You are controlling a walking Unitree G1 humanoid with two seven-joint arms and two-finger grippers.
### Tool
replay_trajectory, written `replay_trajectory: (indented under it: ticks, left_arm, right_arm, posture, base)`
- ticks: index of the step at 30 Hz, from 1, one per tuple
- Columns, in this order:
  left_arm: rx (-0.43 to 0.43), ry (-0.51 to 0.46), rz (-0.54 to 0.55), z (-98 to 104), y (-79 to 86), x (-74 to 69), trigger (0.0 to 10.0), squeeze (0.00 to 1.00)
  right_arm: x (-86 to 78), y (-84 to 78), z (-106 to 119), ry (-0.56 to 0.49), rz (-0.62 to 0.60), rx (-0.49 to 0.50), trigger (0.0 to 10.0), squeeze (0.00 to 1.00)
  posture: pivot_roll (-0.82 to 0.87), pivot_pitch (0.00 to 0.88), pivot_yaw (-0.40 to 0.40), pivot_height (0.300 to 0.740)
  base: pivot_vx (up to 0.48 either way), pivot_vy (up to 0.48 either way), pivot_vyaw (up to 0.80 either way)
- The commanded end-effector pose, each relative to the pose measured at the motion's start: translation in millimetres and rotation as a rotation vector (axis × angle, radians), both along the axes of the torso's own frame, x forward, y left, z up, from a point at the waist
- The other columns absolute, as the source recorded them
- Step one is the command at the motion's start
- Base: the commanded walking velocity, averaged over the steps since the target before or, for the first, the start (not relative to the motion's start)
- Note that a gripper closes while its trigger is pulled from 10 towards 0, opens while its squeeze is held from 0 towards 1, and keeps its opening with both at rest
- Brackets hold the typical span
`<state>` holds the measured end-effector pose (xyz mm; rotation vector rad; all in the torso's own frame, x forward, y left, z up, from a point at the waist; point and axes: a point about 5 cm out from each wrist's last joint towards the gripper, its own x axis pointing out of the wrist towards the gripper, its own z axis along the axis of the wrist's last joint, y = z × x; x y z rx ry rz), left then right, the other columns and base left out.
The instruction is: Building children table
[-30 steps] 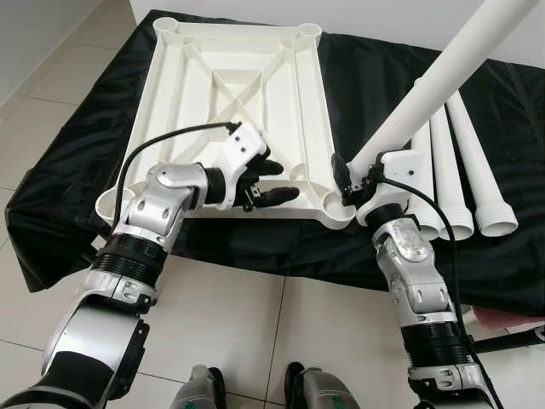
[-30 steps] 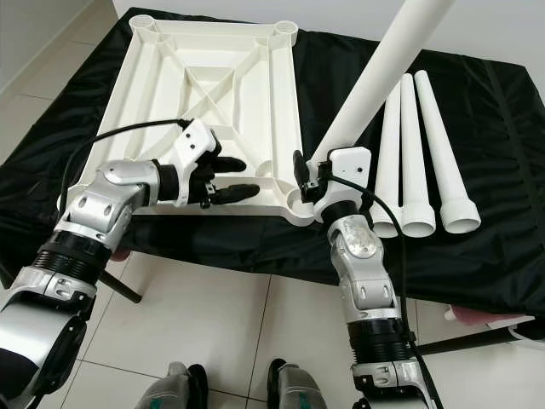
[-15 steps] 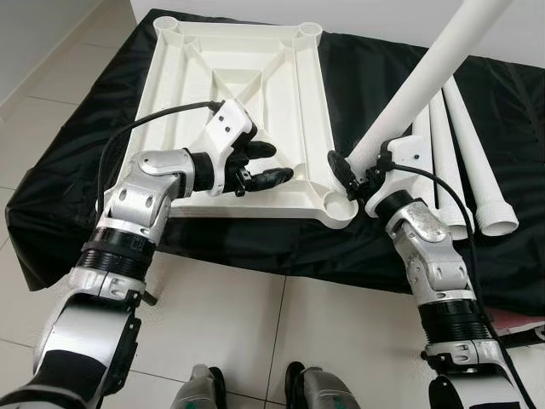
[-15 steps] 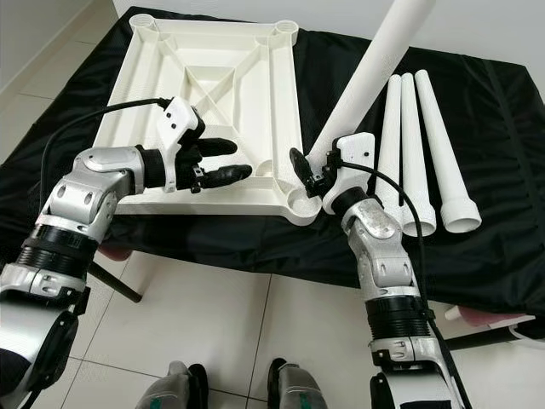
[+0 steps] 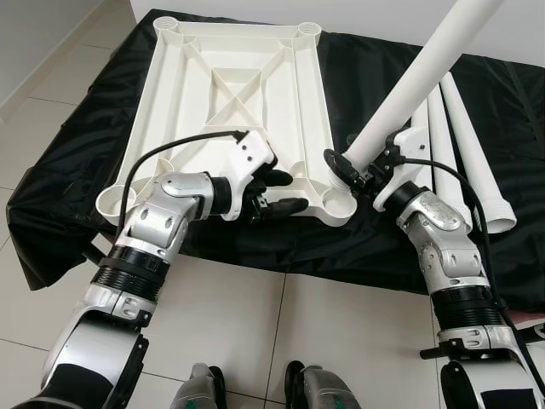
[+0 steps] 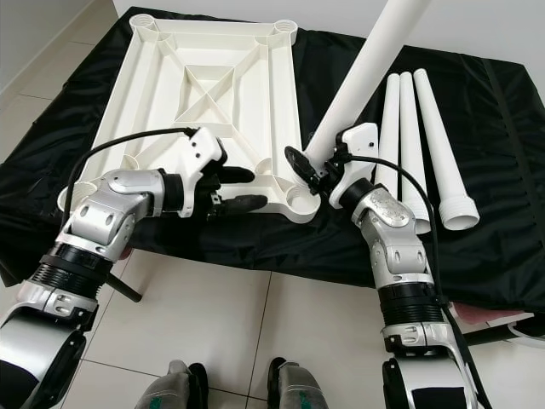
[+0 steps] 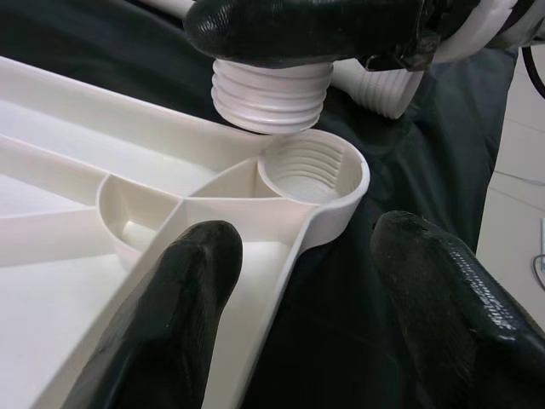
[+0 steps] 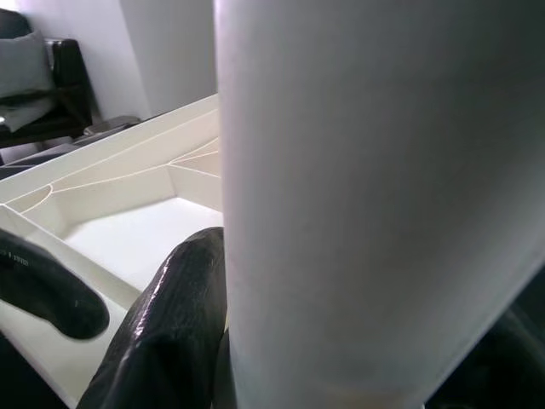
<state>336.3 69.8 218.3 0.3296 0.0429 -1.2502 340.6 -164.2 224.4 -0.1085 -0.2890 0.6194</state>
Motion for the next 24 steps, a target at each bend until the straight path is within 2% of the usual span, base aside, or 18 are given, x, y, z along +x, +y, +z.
replay_trajectory:
  ticks: [1,17,19,22,24]
  left_arm:
    - [0.019,0.018,-0.019,-6,-5.4,-4.1,10.0,0.00]
    - [0.025,-0.011,-0.017,1,-5.5,-3.1,10.0,0.00]
    - [-0.028,-0.036,-0.002,21,-2.2,0.7,10.0,0.00]
    - [-0.058,-0.050,-0.001,33,-1.3,1.6,10.0,0.00]
    - [-0.118,-0.064,-0.020,53,-2.9,0.0,10.0,0.00]
  right_arm:
    - [0.2,-5.3,1,0.007,0.019,-0.001,10.0,0.00]
    - [-3.3,-5.9,-1,0.022,0.099,-0.045,10.0,0.00]
    - [-3.4,-5.4,-3,0.030,0.100,-0.051,10.0,0.00]
    - [-3.3,-5.3,-5,0.037,0.104,-0.053,10.0,0.00]
    - [-2.7,-4.9,-9,0.058,0.121,-0.063,10.0,0.00]
  posture:
    - [-0.05,0.174,-0.029,0.740]
    - [-0.05,0.191,-0.029,0.740]
    - [-0.05,0.194,-0.031,0.740]
    - [-0.05,0.194,-0.032,0.740]
    - [-0.04,0.195,-0.036,0.740]
  base:
    - [0.000,0.000,0.00]
    - [0.000,0.000,0.00]
    - [0.000,0.000,0.00]
    - [0.000,0.000,0.00]
    - [0.000,0.000,0.00]
